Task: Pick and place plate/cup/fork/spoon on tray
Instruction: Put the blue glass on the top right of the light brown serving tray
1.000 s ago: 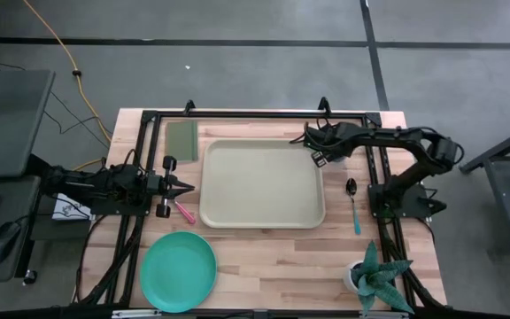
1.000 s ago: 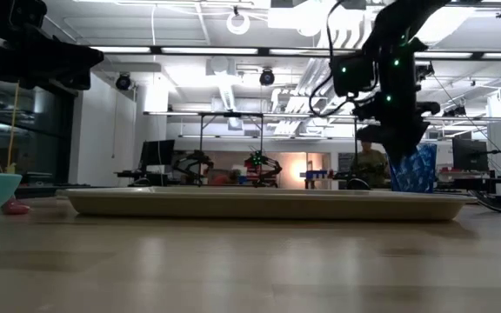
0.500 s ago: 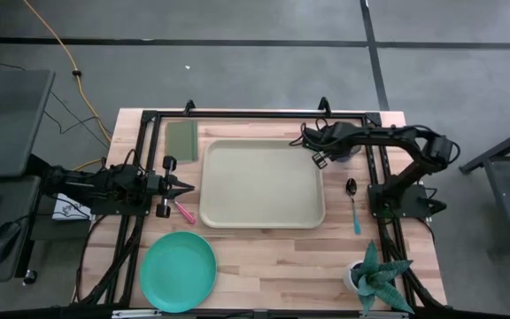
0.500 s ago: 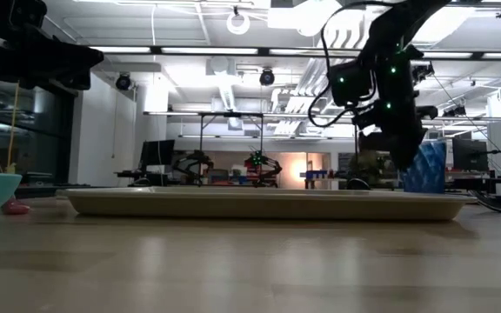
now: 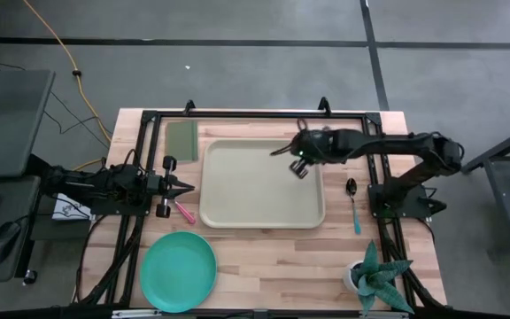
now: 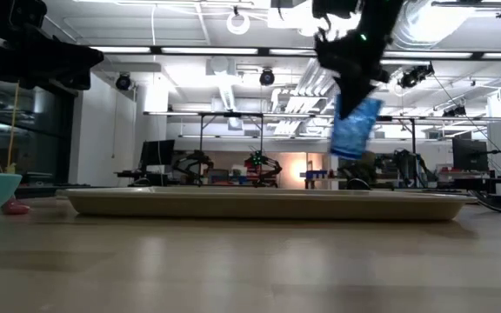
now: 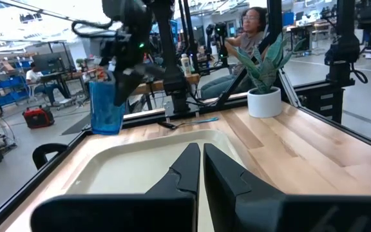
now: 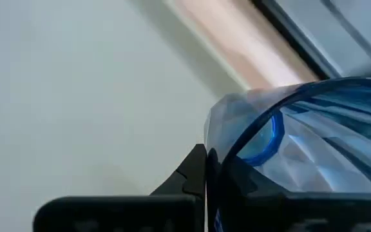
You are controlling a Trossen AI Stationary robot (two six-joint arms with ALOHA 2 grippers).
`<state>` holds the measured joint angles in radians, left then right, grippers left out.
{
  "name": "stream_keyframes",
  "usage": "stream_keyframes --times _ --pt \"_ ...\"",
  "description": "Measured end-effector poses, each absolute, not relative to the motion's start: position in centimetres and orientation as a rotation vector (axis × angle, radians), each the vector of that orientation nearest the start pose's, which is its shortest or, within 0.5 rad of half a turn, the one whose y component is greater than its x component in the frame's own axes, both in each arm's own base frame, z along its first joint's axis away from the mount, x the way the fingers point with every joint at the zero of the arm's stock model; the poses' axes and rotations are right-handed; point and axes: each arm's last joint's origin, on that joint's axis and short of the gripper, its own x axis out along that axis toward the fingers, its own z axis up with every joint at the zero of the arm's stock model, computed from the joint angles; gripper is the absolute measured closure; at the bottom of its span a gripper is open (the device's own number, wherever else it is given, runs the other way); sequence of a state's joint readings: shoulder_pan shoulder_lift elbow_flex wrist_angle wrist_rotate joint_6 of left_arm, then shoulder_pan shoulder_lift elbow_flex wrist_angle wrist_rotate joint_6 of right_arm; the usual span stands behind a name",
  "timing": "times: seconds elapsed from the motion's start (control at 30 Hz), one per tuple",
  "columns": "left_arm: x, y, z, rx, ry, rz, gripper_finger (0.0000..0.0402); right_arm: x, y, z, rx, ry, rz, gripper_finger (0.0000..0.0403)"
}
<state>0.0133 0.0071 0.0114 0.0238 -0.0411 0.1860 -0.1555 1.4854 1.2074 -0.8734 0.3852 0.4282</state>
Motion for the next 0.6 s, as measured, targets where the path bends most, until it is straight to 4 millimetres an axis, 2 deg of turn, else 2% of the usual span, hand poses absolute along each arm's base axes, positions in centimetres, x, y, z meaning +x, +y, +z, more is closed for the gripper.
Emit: stream_keyframes --times 0.13,0.33,0.47,0.6 --pt "9.7 0.3 16.9 0.186 -0.023 0.057 0.0398 30.4 -4.2 25.6 0.204 1.126 -0.635 0.0401" --pt "9.7 0.3 16.9 0.186 -0.023 0.057 0.0398 32.5 -5.3 22.2 0.142 1.404 -0.639 0.0402" --pt "9.7 0.2 16.9 0.186 -0.023 0.057 0.0398 34.1 -6.3 21.3 0.163 1.413 -0.576 0.0402" --pt "9.7 0.2 16.9 0.186 -0.023 0.057 0.0398 34.9 -6.9 21.4 0.202 1.372 -0.526 0.0402"
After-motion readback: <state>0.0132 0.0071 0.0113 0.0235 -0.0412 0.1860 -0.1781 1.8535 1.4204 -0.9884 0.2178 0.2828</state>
